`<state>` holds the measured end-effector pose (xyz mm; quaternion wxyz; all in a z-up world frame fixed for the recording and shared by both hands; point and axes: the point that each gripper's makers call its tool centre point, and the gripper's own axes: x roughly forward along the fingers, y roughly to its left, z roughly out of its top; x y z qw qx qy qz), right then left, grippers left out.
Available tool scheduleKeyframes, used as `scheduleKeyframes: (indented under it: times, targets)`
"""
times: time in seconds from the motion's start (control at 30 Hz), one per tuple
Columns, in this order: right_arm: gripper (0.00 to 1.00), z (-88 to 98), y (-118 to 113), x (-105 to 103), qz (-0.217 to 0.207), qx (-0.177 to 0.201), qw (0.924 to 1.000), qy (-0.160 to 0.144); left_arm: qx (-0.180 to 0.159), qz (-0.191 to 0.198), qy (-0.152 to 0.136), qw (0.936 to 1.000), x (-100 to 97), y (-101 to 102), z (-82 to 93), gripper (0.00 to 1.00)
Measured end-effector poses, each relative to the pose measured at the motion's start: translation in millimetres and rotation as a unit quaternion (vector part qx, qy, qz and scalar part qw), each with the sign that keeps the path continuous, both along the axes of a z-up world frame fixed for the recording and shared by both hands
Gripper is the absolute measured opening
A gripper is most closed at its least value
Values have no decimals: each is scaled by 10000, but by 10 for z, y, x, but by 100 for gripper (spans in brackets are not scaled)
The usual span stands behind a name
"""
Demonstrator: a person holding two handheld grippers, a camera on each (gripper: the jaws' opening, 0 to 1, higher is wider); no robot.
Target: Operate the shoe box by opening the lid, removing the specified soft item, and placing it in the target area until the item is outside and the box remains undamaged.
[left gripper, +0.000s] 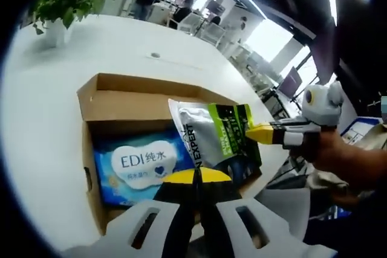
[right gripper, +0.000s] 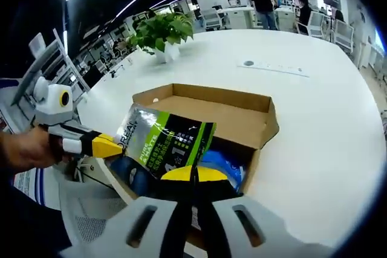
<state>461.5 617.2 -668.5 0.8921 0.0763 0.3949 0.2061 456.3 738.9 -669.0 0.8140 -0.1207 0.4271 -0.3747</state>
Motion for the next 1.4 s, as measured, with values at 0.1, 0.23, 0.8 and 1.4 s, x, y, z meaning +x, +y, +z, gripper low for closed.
scheduleKeyframes:
  times: [0.1,0.23,0.8,1.4]
  targets:
    - [0,11,-89,-24,-53,-24,10000,-1,-42,-61,-22,10000,-17,-98,24,0]
    - [0,34,-226,-56,-129,-70,9999,-22,-67,-145,-18,9999,-40,-226,27,0]
    - [0,52,-909,-169,-597,-158,9981,-66,-116,-651,-43,9978,-108,-906,48,0]
    - [0,-42,-1599,-249,-914,-299,9954,-28,-104,-1117,-88,9937,-155,-1621,-18,0]
